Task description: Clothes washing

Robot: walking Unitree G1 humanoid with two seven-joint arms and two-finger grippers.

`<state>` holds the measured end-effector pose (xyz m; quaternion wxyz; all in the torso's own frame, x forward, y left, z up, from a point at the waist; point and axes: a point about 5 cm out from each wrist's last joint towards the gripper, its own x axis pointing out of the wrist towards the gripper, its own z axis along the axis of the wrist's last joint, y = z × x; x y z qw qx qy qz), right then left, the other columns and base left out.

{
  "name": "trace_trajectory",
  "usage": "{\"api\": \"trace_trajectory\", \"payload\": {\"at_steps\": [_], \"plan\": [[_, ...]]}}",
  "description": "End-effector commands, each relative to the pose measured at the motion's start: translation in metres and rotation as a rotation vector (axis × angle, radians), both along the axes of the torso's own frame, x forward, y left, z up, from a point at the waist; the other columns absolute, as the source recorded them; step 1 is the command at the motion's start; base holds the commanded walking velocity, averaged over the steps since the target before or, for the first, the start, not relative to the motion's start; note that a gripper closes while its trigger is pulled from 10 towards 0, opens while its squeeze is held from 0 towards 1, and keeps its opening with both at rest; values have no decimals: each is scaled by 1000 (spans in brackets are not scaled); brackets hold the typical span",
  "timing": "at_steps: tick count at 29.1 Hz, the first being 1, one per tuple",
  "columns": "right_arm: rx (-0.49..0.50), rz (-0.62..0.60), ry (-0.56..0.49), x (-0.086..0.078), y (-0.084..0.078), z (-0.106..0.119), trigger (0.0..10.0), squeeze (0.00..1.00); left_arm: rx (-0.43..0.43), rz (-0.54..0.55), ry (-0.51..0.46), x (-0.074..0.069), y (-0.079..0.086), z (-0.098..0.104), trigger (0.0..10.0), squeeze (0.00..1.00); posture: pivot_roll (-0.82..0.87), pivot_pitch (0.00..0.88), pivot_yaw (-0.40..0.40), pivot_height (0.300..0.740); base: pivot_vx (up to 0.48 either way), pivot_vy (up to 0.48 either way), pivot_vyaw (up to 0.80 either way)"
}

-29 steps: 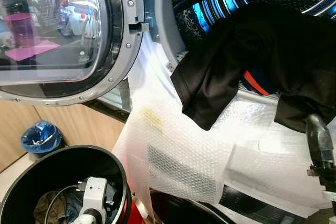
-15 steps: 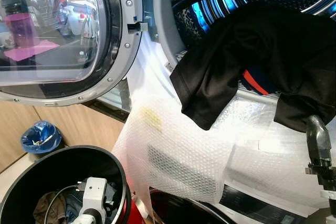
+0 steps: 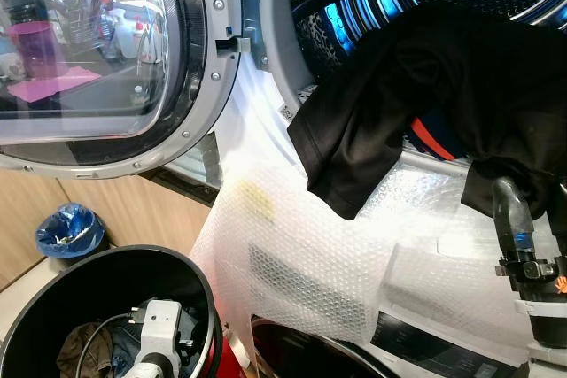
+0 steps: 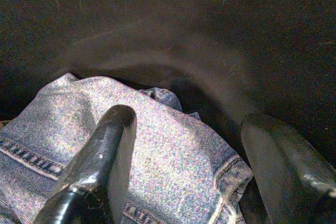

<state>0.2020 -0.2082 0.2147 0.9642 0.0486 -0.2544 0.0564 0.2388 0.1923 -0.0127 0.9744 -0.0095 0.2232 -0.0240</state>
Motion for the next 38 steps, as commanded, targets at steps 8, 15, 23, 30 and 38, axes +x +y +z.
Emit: {"api": "trace_trajectory", "payload": {"at_steps": [8, 15, 23, 30, 38], "plan": [[-69, -35, 55, 15, 5, -5, 0, 0, -2, -16, -26, 1, -5, 3, 10000, 0, -122, 11, -9, 740, 0, 0, 0], [-119, -28, 18, 21, 10, 6, 0, 0, 2, -15, -27, 1, -6, 3, 10000, 0, -118, 19, -11, 740, 0, 0, 0], [-187, 207, -114, 29, 39, 37, 0, 0, -2, -9, -27, 0, -8, 3, 10000, 0, -117, 26, -10, 740, 0, 0, 0], [-215, 344, -290, 57, 61, 86, 0, 0, -3, -4, -33, 1, -8, 4, 10000, 0, -112, 28, -11, 740, 0, 0, 0], [-200, 212, -280, 148, 92, 157, 0, 0, -3, 10, -38, 1, -7, 5, 10000, 0, -87, 16, -14, 740, 0, 0, 0]]}}
